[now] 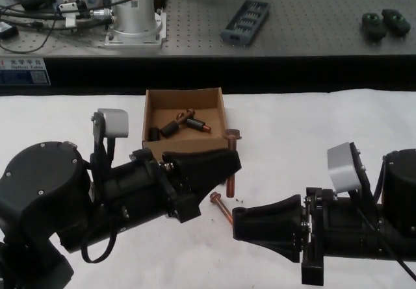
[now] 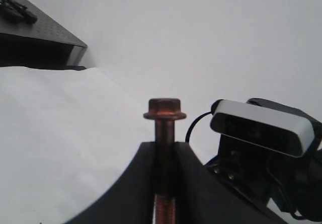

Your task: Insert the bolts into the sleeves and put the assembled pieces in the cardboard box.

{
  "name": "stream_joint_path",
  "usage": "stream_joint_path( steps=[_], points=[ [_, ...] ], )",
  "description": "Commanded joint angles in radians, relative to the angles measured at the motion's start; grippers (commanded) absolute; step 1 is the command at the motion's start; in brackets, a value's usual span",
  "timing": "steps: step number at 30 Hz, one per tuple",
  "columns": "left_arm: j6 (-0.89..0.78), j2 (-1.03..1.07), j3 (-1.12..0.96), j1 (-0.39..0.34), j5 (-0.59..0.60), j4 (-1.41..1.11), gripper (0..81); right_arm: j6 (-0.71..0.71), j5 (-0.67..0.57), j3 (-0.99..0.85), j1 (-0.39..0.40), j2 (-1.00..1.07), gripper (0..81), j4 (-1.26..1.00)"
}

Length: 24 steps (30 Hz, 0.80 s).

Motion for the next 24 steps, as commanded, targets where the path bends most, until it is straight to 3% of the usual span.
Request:
stream_joint_path(
  steps=[1,24],
  points=[
    [-0.028,-0.001,-0.005,-0.004,0.070,-0.028,0.6,0.005,-0.033,-0.003,-0.007,-0.015,1.6,-0.026],
    [-0.038,-0.001,0.004,-0.028,0.081,-0.028,0.6,0.091,-0.078,-0.003,-0.007,-0.015,1.6,-0.153]
  ],
)
